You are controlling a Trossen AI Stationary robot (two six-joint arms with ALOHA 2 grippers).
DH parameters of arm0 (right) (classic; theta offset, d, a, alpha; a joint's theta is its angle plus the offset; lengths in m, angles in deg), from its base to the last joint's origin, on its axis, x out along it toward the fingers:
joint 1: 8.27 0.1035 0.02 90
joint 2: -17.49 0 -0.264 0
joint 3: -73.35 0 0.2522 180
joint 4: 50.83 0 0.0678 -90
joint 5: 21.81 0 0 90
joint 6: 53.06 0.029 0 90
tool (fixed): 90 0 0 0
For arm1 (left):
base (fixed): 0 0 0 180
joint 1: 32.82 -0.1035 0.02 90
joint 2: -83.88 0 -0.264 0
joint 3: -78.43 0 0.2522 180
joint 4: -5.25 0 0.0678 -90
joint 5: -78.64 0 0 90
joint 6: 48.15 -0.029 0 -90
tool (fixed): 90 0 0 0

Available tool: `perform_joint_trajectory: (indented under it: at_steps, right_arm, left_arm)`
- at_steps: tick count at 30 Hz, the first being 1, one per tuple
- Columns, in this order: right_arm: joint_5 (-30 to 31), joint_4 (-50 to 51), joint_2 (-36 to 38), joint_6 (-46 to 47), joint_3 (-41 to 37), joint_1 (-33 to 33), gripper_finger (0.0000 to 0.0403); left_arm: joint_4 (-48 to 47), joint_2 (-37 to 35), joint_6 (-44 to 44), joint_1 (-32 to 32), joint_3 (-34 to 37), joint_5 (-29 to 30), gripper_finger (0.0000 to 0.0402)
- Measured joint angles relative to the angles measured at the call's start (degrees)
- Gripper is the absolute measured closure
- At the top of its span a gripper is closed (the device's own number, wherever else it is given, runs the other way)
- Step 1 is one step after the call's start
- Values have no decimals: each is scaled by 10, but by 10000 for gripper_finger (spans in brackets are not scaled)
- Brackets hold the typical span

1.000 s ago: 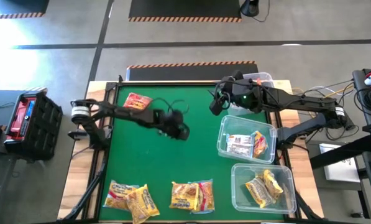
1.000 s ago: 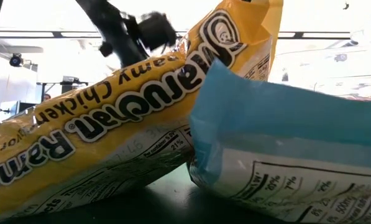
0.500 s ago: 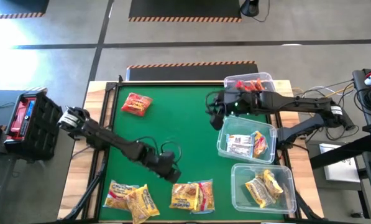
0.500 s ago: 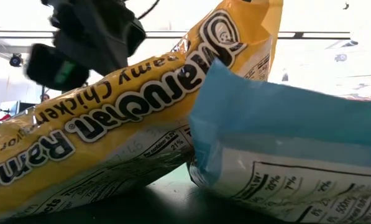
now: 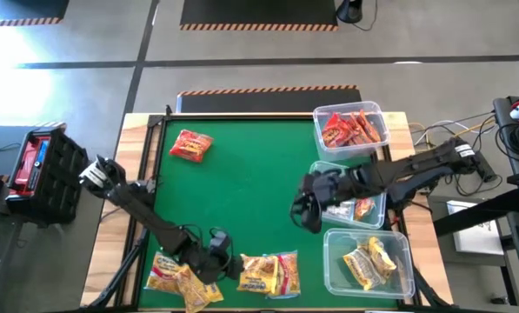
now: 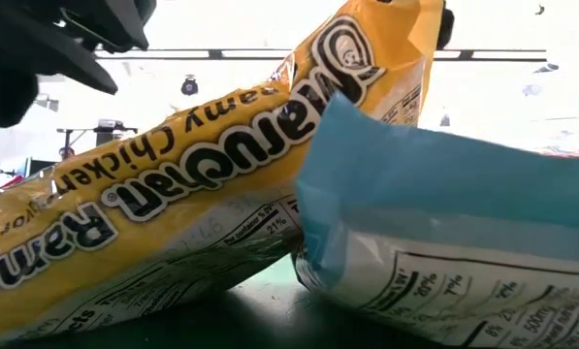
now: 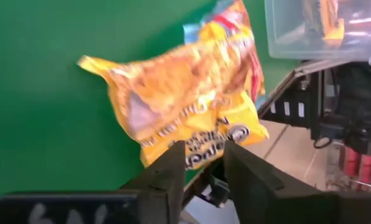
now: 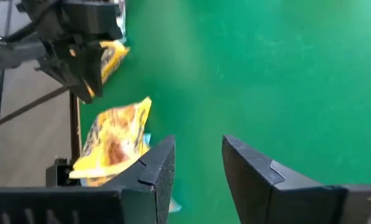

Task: Sort Maruchan noodles
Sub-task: Put the bottom right yellow noodle pack into the bottom transparent bin

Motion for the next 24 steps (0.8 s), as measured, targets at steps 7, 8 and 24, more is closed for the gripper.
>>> perform_joint_trajectory:
  at_steps: [7,8,24]
  right_arm:
    - [18,-37,-13,72,-27,74,284]
    - [18,-36,-13,78,-29,80,285]
    - [39,-94,-41,47,-54,85,286]
  left_arm:
    - [47,72,-30,11,-64,-12,273]
    - [50,85,-35,11,-80,-12,272]
    - [-91,222,-4,-5,-267,23,271]
